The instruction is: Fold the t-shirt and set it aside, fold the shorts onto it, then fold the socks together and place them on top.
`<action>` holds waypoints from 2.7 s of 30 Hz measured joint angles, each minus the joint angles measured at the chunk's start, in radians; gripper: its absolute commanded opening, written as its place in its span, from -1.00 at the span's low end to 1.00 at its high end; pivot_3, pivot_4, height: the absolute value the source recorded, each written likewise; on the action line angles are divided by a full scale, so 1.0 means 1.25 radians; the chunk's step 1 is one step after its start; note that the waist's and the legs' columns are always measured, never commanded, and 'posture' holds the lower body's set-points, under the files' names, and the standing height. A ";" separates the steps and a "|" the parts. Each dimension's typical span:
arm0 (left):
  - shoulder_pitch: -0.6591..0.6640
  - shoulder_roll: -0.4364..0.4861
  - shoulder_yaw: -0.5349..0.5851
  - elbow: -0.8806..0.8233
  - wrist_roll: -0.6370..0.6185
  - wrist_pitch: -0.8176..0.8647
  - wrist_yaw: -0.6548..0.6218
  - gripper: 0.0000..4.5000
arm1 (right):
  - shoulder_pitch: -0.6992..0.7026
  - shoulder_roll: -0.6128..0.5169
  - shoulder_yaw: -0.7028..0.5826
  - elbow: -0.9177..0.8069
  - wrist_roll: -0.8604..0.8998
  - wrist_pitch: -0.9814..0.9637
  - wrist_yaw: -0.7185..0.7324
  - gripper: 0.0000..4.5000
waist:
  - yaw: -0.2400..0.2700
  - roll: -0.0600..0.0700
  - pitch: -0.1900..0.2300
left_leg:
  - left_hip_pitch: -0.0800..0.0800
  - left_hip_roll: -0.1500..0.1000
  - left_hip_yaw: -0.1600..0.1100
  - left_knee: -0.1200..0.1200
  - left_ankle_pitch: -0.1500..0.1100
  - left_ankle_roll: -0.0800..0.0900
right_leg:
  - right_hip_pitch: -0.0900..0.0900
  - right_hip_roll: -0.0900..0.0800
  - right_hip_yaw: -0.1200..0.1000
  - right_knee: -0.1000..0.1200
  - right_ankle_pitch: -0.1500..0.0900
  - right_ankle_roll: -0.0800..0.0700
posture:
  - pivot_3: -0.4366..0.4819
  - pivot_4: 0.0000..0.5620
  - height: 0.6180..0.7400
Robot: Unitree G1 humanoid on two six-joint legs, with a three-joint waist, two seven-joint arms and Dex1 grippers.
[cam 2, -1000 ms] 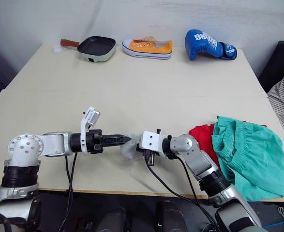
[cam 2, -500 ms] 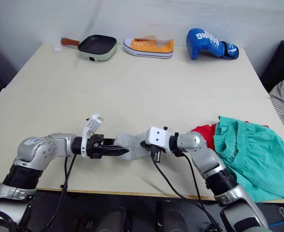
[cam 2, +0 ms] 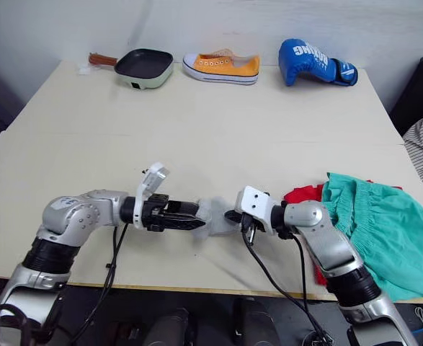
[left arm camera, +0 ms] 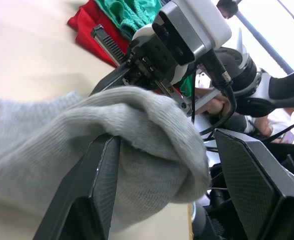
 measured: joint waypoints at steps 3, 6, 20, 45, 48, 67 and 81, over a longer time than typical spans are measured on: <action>-0.011 -0.028 -0.019 0.023 0.040 -0.022 0.001 0.37 | 0.007 -0.023 -0.051 -0.043 0.051 0.042 0.002 -1.00 | -0.001 0.000 0.000 | -0.001 0.000 0.000 0.000 0.001 -0.001 | -0.002 0.001 0.000 0.001 0.000 0.000 | -0.05 -0.47 1.00; -0.018 -0.041 -0.033 0.035 0.065 -0.038 0.000 0.37 | 0.003 -0.032 -0.091 -0.074 0.086 0.076 0.003 -1.00 | -0.001 0.000 0.000 | -0.001 0.000 0.000 0.000 0.001 -0.001 | -0.001 0.001 0.000 0.001 0.000 0.000 | -0.05 -0.47 1.00; -0.017 -0.039 -0.018 0.068 0.118 -0.074 -0.029 -0.77 | -0.046 0.036 0.040 -0.091 0.096 0.079 -0.027 -1.00 | 0.000 0.000 0.000 | -0.001 0.000 0.000 0.001 0.001 0.000 | -0.002 0.000 0.000 0.002 0.000 0.001 | -0.05 -0.47 1.00; -0.016 -0.057 -0.159 0.082 0.385 -0.368 -0.016 -0.99 | -0.033 -0.006 0.088 0.057 -0.034 -0.110 -0.019 -1.00 | 0.005 -0.001 0.000 | -0.001 -0.001 0.001 0.004 0.001 0.002 | 0.000 0.000 0.001 0.003 0.002 0.003 | -0.05 -0.47 1.00; -0.029 -0.074 -0.165 0.113 0.422 -0.424 -0.003 -0.99 | -0.016 -0.010 0.072 0.038 -0.031 -0.099 -0.018 -1.00 | 0.007 -0.001 0.000 | -0.001 -0.002 0.001 0.005 0.001 0.003 | 0.000 -0.001 0.001 0.003 0.002 0.003 | -0.05 -0.47 1.00; -0.028 -0.052 -0.068 0.048 0.357 -0.315 -0.038 -0.99 | 0.044 -0.093 -0.015 -0.043 0.047 -0.039 0.019 -1.00 | 0.006 -0.001 0.000 | -0.002 -0.001 0.001 0.010 -0.001 0.006 | 0.000 0.000 0.001 0.005 0.002 0.004 | -0.05 -0.47 1.00; -0.062 -0.124 -0.132 0.156 0.450 -0.408 -0.017 -0.99 | -0.019 -0.078 -0.034 -0.044 0.053 0.035 -0.038 -1.00 | 0.015 -0.001 0.000 | -0.003 -0.002 0.001 0.011 -0.001 0.006 | 0.000 0.000 0.001 0.005 0.002 0.004 | -0.05 -0.47 1.00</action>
